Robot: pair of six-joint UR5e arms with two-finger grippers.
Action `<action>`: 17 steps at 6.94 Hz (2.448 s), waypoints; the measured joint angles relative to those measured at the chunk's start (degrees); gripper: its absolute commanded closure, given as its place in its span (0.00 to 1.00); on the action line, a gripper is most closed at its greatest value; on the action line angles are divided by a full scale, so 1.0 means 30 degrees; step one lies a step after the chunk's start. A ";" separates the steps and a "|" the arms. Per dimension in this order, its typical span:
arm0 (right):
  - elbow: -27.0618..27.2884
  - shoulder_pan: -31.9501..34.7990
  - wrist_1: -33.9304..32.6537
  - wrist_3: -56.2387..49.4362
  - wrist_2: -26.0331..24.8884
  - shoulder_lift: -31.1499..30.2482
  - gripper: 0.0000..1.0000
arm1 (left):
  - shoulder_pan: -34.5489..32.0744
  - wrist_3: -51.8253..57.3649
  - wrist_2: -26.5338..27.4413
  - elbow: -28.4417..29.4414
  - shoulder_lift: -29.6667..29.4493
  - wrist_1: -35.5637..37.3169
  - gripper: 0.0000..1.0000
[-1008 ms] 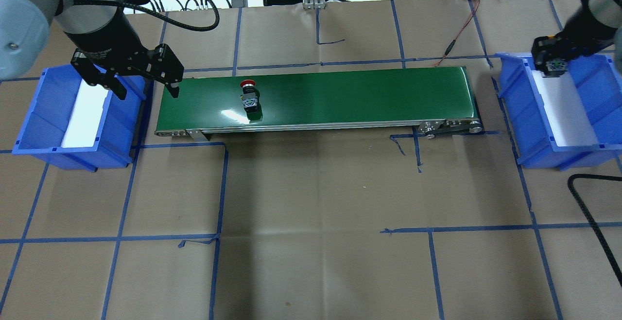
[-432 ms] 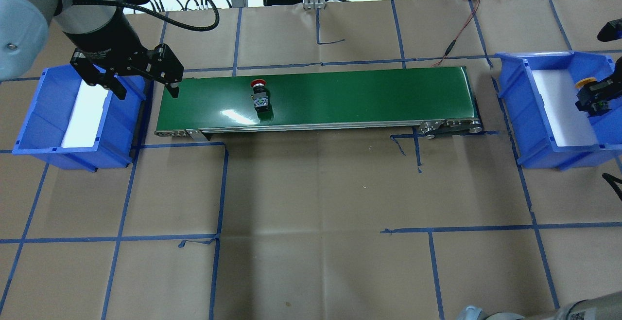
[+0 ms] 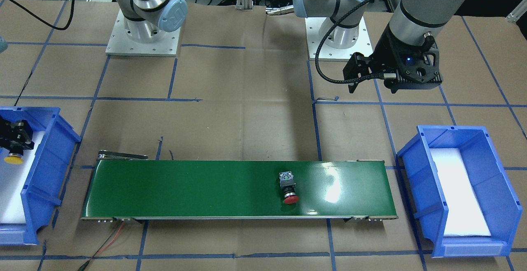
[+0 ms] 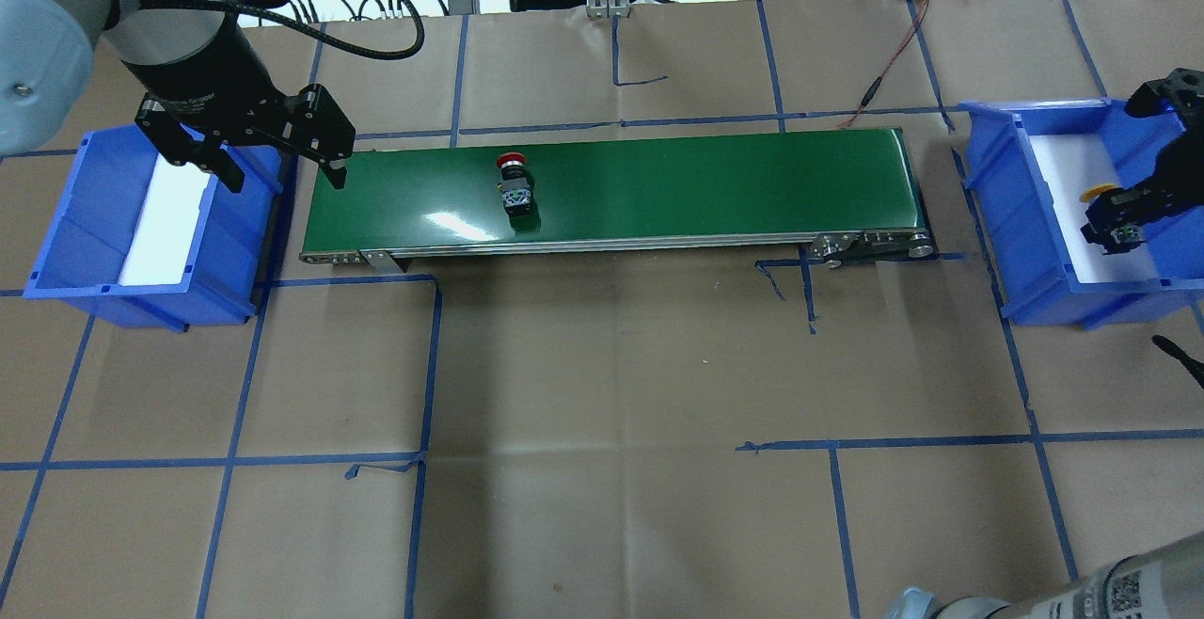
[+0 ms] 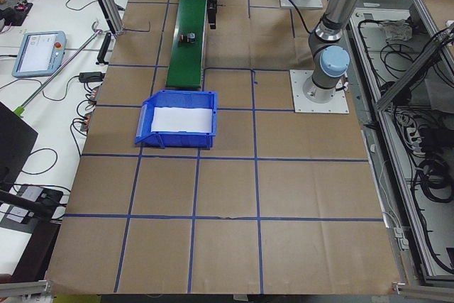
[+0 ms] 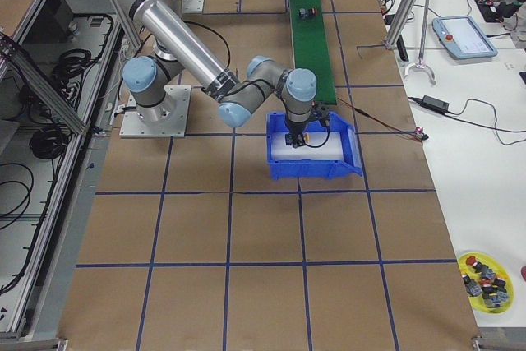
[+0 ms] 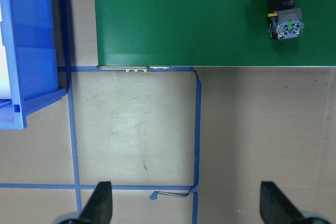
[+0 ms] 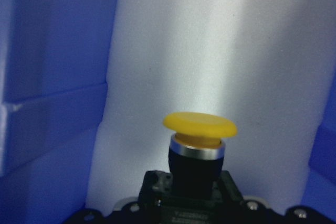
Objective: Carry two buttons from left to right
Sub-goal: 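Carry the yellow button into the far blue bin and release it, then move the right gripper back over the red button on the conveyor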
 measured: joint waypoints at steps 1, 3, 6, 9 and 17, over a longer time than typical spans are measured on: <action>0.0020 -0.0007 -0.0236 0.0023 0.0005 0.0347 0.95 | 0.0000 0.0000 0.0000 0.0000 0.0008 0.0001 0.00; 0.0060 -0.0029 -0.0672 0.0072 -0.0081 0.0835 0.83 | 0.0000 0.0000 0.0000 0.0000 0.0033 0.0001 0.00; 0.0181 -0.0039 -0.0775 0.0183 0.0077 0.1027 0.00 | 0.0000 0.0000 0.0000 -0.0008 0.0070 0.0002 0.00; 0.0248 -0.0039 -0.0700 0.0362 0.0311 0.0898 0.00 | 0.0000 0.0000 0.0000 -0.0039 0.0092 0.0002 0.00; -0.7123 0.2165 0.4472 0.4161 0.0310 -0.0300 0.00 | 0.0001 -0.0001 0.0000 -0.0170 0.0209 0.0030 0.00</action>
